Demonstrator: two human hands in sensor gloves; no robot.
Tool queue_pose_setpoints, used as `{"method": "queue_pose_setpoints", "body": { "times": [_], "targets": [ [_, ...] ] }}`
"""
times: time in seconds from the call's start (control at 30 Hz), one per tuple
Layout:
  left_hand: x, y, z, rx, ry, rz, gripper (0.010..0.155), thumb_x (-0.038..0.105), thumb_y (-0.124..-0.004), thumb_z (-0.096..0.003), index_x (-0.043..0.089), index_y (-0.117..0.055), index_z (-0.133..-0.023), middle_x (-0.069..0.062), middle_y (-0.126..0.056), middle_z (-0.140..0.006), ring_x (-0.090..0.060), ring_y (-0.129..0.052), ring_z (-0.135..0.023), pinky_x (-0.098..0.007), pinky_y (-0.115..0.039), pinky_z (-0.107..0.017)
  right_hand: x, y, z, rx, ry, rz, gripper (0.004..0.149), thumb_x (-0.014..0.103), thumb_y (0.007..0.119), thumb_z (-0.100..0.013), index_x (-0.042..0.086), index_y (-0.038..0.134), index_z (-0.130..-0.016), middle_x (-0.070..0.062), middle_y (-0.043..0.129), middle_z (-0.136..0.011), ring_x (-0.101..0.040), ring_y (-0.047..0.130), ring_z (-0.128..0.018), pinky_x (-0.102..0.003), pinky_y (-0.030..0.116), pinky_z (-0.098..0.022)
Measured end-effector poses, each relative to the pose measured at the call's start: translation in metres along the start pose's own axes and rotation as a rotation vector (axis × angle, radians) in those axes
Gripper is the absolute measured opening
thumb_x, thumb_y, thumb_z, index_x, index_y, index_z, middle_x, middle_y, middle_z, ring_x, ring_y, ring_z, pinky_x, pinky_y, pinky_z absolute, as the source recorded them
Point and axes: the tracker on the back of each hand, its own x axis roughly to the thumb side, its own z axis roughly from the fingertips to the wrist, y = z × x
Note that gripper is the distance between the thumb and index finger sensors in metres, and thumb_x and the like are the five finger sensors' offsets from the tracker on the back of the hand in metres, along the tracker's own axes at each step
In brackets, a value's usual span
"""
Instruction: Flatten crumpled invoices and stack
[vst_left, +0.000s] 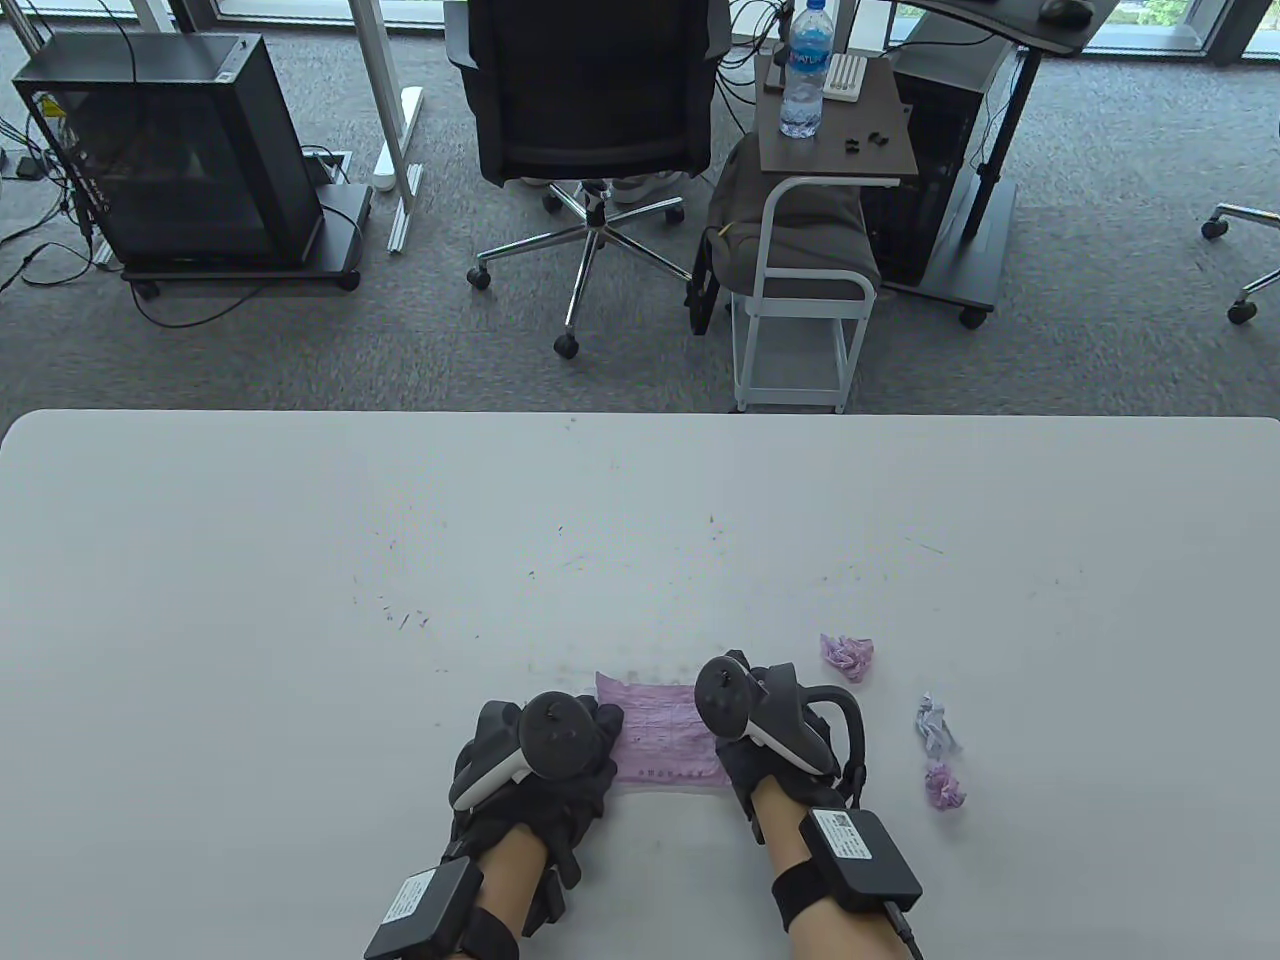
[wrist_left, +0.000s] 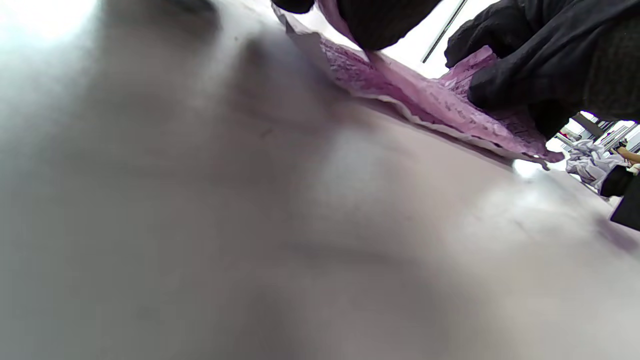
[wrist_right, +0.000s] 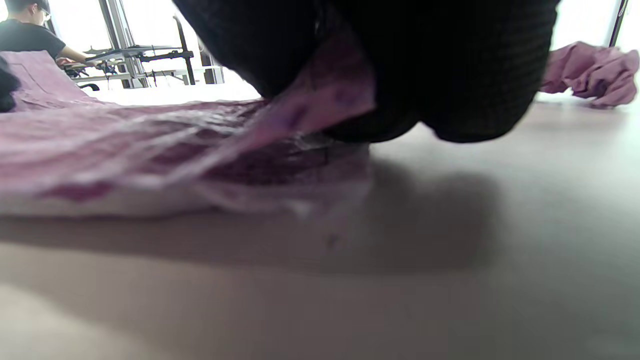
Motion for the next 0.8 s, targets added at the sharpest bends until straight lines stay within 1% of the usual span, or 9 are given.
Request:
{"method": "queue_pose_setpoints", "body": {
  "times": [0.07,0.13,0.27,0.37,0.4,0.5,0.63,0.73,0.8],
  "targets": [
    [0.000,-0.002,-0.002,-0.006,0.023,-0.081,0.053,0.024,-0.067,-0.0603,0.010,-0.055,-0.110,-0.014,-0.028,-0.112,-0.058,-0.024,-0.096,-0.065,-0.038,-0.067,0.000,0.003,0.000,-0.004,-0.002,0.014,0.056,0.020,0.080,-0.049,0.010,0.055,-0.098,-0.015,0.084,-0.077,-0.024,0.093,-0.050,-0.040,0.087,-0.035],
    [-0.002,-0.004,-0.002,-0.024,0.043,-0.143,0.054,0.025,-0.068,-0.0607,0.014,-0.050,-0.111,-0.014,-0.023,-0.112,-0.058,-0.022,-0.095,-0.065,-0.036,-0.067,0.001,0.004,-0.001,0.004,-0.009,0.057,0.059,0.022,0.083,-0.048,0.011,0.054,-0.098,-0.014,0.083,-0.077,-0.022,0.092,-0.050,-0.038,0.088,-0.035],
    [-0.005,-0.005,0.000,-0.025,0.069,-0.135,0.055,0.027,-0.067,-0.0610,0.018,-0.048,-0.112,-0.016,-0.017,-0.111,-0.058,-0.020,-0.095,-0.064,-0.035,-0.067,0.000,0.004,0.000,0.007,0.029,0.093,0.063,0.026,0.083,-0.048,0.009,0.051,-0.099,-0.017,0.077,-0.083,-0.023,0.091,-0.052,-0.039,0.087,-0.036],
    [-0.006,-0.006,0.001,-0.023,0.065,-0.109,0.057,0.029,-0.068,-0.0610,0.019,-0.046,-0.112,-0.018,-0.014,-0.111,-0.057,-0.019,-0.096,-0.064,-0.034,-0.067,-0.002,0.000,0.001,0.033,0.022,0.169,0.069,0.034,0.082,-0.050,0.009,0.043,-0.102,-0.025,0.061,-0.096,-0.032,0.086,-0.063,-0.044,0.084,-0.043],
    [-0.007,-0.005,0.001,-0.019,0.059,-0.101,0.057,0.030,-0.068,-0.0610,0.019,-0.046,-0.113,-0.019,-0.016,-0.111,-0.058,-0.020,-0.096,-0.065,-0.034,-0.067,-0.004,-0.003,0.001,0.028,0.017,0.192,0.071,0.036,0.081,-0.050,0.009,0.041,-0.102,-0.027,0.055,-0.099,-0.035,0.083,-0.068,-0.044,0.083,-0.044],
    [-0.004,0.001,0.005,0.012,0.057,-0.155,0.059,0.033,-0.069,-0.0603,0.017,-0.048,-0.113,-0.021,-0.019,-0.111,-0.058,-0.028,-0.098,-0.068,-0.039,-0.067,-0.014,-0.012,0.003,-0.045,0.032,0.218,0.071,0.039,0.080,-0.051,0.010,0.041,-0.102,-0.031,0.045,-0.102,-0.039,0.078,-0.073,-0.044,0.082,-0.045],
    [0.007,0.015,0.020,0.051,0.035,-0.216,0.063,0.036,-0.070,-0.0599,0.014,-0.046,-0.113,-0.022,-0.019,-0.111,-0.058,-0.030,-0.098,-0.067,-0.043,-0.067,-0.034,-0.025,-0.004,-0.022,0.109,0.233,0.070,0.039,0.078,-0.052,0.011,0.039,-0.103,-0.036,0.041,-0.102,-0.039,0.078,-0.072,-0.042,0.083,-0.043],
    [0.022,0.028,0.038,0.092,0.000,-0.305,0.067,0.040,-0.070,-0.0601,0.014,-0.041,-0.114,-0.022,-0.017,-0.111,-0.058,-0.027,-0.099,-0.068,-0.042,-0.067,-0.047,-0.031,-0.014,0.031,0.182,0.220,0.071,0.036,0.078,-0.053,0.011,0.036,-0.104,-0.041,0.039,-0.102,-0.041,0.078,-0.072,-0.042,0.083,-0.043],
    [0.031,0.032,0.053,0.119,-0.021,-0.354,0.067,0.041,-0.069,-0.0603,0.014,-0.041,-0.114,-0.021,-0.016,-0.111,-0.059,-0.020,-0.099,-0.070,-0.038,-0.067,-0.053,-0.032,-0.022,0.075,0.213,0.241,0.072,0.035,0.078,-0.053,0.012,0.035,-0.105,-0.041,0.040,-0.102,-0.043,0.077,-0.073,-0.044,0.082,-0.044]
  ]
}}
